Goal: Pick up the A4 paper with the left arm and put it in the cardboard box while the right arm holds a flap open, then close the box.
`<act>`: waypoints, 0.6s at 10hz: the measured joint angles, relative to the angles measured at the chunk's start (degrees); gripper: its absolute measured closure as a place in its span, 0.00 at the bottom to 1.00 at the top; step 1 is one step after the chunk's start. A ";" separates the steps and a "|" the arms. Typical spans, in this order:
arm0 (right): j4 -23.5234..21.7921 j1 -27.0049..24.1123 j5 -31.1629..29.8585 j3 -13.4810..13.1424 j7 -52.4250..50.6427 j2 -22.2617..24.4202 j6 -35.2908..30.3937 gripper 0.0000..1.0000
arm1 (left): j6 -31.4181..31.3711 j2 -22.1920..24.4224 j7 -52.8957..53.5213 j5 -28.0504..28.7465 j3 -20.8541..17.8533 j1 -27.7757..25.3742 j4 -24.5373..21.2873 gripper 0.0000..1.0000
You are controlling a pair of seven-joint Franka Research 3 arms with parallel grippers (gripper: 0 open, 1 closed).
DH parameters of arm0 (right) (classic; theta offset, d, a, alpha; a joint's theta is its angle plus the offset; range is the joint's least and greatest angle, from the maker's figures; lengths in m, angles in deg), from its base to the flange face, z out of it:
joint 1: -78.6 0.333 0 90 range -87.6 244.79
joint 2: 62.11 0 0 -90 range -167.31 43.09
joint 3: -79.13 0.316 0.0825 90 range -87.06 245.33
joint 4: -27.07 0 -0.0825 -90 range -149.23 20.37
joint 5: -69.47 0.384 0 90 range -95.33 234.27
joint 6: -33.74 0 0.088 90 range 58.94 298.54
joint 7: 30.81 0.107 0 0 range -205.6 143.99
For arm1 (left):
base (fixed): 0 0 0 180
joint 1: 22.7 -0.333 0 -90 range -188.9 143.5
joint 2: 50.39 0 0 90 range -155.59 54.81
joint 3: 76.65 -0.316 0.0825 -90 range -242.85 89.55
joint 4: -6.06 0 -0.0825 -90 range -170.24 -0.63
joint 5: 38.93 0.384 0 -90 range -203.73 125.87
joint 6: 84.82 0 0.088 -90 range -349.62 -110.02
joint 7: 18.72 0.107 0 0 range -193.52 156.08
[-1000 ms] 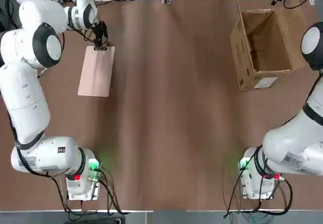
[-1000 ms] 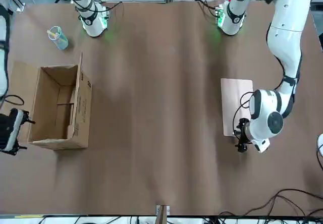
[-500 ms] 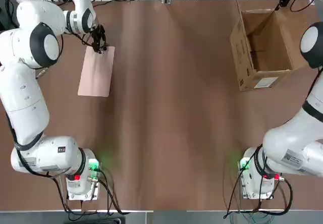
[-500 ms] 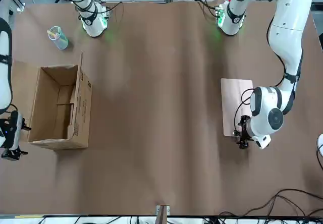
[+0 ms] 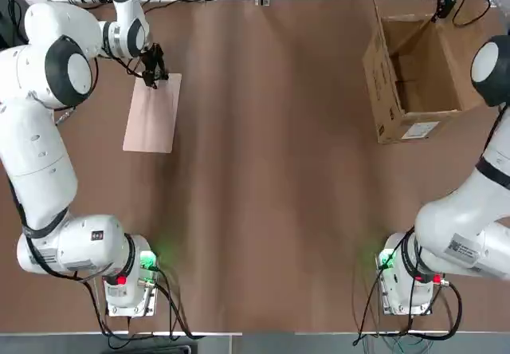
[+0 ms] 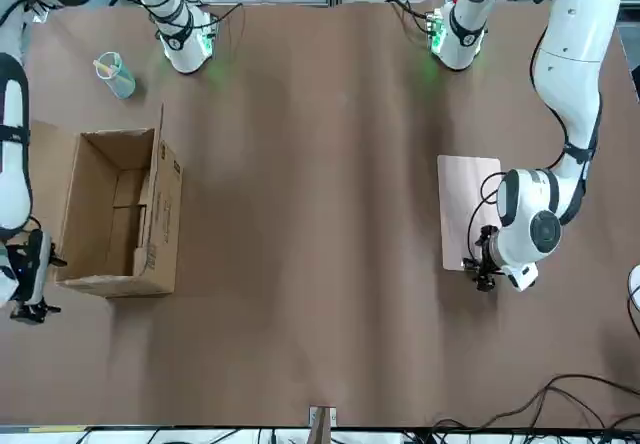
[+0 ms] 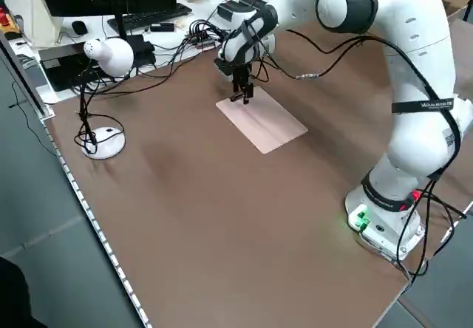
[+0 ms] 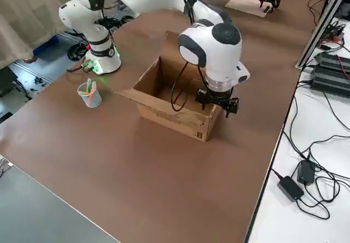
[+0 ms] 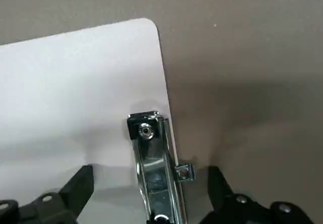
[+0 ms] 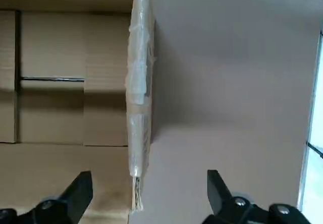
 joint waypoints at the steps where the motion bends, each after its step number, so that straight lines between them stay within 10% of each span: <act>1: 0.00 -0.01 0.00 -0.01 0.18 -0.68 1.00 0.02 | -0.07 0.07 0.00 0.00 0.00 0.00 0.00 0.05; 6: 0.02 -0.39 0.04 -0.16 0.95 -1.76 2.74 0.26 | -0.33 0.90 0.00 0.01 0.00 -0.13 -0.15 0.48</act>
